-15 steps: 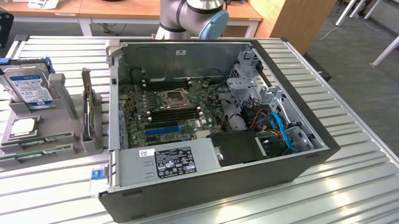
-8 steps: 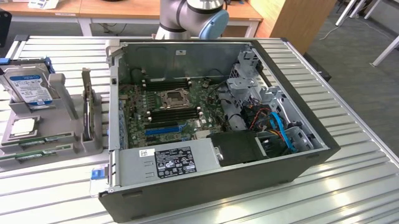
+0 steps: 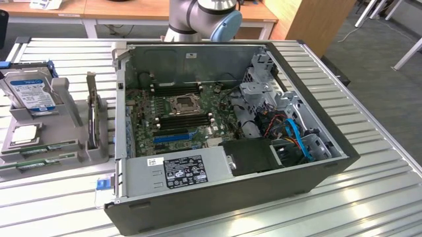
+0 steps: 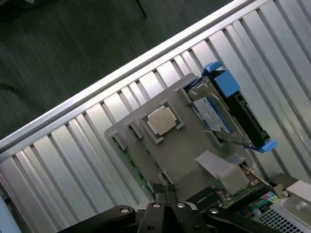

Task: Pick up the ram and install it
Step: 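Pick up the ram and move it above insertion slot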

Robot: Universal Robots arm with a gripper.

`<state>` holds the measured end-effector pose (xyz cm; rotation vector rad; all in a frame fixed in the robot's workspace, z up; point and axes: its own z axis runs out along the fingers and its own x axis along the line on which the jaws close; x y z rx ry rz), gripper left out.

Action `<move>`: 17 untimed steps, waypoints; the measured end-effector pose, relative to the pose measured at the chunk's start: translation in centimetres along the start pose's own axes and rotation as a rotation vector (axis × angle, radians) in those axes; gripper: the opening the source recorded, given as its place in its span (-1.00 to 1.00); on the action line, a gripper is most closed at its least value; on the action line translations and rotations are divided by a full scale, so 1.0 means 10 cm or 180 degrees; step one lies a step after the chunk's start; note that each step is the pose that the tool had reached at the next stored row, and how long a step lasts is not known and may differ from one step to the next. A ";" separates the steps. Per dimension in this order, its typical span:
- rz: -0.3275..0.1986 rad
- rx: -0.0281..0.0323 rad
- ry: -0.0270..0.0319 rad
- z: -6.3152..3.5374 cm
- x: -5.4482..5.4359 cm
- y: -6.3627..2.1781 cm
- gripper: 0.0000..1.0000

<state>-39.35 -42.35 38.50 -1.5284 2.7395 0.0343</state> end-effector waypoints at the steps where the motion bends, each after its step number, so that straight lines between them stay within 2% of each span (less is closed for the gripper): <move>1: -0.0057 -0.0001 0.0001 0.001 0.00 0.000 -0.80; 17: -0.0987 -0.0014 0.0017 0.010 0.00 0.000 -0.80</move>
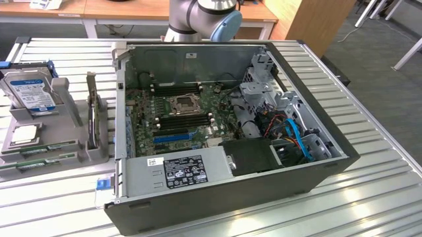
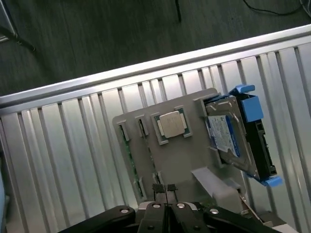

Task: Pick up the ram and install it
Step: 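Pick up the ram and move it above insertion slot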

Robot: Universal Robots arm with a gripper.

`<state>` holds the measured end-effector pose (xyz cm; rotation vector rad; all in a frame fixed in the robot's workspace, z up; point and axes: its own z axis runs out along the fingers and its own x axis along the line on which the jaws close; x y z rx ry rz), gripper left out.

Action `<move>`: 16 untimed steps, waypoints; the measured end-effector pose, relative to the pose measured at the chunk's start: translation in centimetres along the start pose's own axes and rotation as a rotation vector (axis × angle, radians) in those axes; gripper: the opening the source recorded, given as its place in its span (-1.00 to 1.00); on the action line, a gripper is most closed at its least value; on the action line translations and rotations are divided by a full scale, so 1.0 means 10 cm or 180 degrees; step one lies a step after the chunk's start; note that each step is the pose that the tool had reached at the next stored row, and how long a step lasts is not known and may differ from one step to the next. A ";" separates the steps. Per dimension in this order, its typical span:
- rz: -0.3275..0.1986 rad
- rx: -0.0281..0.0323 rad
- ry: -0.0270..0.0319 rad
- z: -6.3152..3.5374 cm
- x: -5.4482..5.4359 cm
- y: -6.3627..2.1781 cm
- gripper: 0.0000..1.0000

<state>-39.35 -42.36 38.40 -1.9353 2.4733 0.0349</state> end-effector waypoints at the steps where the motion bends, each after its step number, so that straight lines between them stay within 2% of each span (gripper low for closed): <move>1: -0.0057 -0.0001 0.0001 0.000 0.00 0.000 -0.80; 7: -0.0379 -0.0006 0.0007 0.002 0.00 0.000 -0.80; 13: -0.0387 -0.0006 0.0007 0.003 0.00 0.000 -0.80; 16: -0.0458 -0.0006 0.0008 0.003 0.00 0.000 -0.80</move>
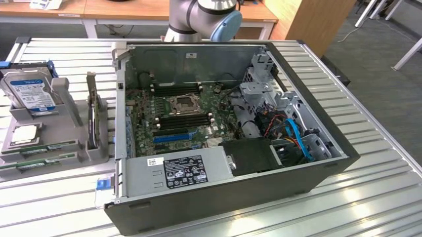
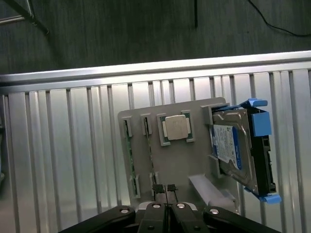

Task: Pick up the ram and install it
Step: 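Pick up the ram and move it above insertion slot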

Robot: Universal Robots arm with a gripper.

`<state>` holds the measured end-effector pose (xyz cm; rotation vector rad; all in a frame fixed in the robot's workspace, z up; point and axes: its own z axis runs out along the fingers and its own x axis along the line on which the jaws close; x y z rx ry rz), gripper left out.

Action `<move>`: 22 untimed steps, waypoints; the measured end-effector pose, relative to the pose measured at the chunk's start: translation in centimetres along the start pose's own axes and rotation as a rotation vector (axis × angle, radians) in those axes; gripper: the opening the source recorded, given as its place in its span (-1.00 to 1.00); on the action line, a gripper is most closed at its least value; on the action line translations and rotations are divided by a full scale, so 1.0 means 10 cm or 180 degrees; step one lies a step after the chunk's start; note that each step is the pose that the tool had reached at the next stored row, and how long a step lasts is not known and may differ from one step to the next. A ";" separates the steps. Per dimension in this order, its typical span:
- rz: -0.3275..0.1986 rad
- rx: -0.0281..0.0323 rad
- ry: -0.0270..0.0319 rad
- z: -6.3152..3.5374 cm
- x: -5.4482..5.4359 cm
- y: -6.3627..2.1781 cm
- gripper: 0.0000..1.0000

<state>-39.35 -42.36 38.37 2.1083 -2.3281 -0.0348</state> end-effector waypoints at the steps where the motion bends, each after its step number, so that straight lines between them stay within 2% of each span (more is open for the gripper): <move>1: -0.0040 -0.0001 0.0001 0.000 0.00 0.000 -0.80; 4: -0.0137 -0.0002 0.0002 0.000 0.00 0.000 -0.80; 18: -0.0139 -0.0002 0.0002 0.000 0.00 0.000 -0.80; 20: -0.0139 -0.0002 0.0003 -0.001 0.00 0.000 -0.67; 21: -0.0139 -0.0002 0.0003 -0.001 0.00 0.000 -0.67; 22: -0.0139 -0.0002 0.0003 -0.001 0.00 0.000 -0.54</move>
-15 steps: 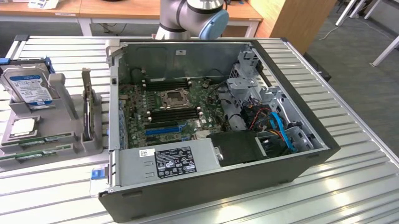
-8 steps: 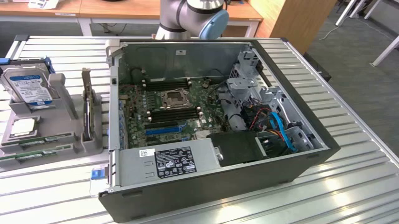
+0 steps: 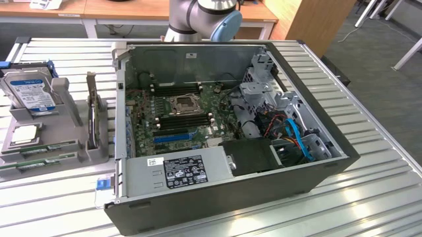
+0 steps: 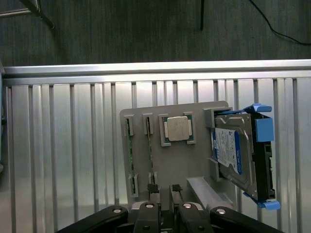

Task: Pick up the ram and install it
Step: 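Pick up the ram and move it above insertion slot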

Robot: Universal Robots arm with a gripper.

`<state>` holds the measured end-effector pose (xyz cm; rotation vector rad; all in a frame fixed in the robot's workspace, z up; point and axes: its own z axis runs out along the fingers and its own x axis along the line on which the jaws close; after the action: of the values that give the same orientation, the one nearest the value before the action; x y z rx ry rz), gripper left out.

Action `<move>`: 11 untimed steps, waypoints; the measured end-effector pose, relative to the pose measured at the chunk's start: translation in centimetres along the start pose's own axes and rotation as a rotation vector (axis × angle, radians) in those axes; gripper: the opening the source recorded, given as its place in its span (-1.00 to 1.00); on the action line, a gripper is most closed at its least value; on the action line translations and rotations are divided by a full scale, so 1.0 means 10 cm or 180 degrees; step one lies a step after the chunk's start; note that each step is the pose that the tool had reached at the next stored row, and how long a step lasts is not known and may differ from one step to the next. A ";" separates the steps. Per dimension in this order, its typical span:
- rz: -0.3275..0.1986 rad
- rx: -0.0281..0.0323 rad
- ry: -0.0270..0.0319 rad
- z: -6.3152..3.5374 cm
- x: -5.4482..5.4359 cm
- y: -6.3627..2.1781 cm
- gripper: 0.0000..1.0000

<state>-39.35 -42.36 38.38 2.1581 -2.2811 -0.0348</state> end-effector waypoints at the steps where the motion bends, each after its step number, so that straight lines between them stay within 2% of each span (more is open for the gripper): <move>1: 0.0000 0.0000 0.0000 0.000 0.00 0.000 -0.54; 3: 0.0000 0.0000 0.0000 0.000 0.00 0.000 -0.30; 4: 0.0000 0.0000 0.0000 0.000 0.00 0.000 -0.30; 5: 0.0000 0.0000 0.0000 0.000 0.00 0.000 -0.18; 9: 0.0000 0.0001 -0.0002 0.004 0.00 0.000 -0.18; 11: 0.0001 0.0000 -0.0010 0.025 0.00 0.001 -0.18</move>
<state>-39.36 -42.34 38.13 2.1593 -2.2829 -0.0382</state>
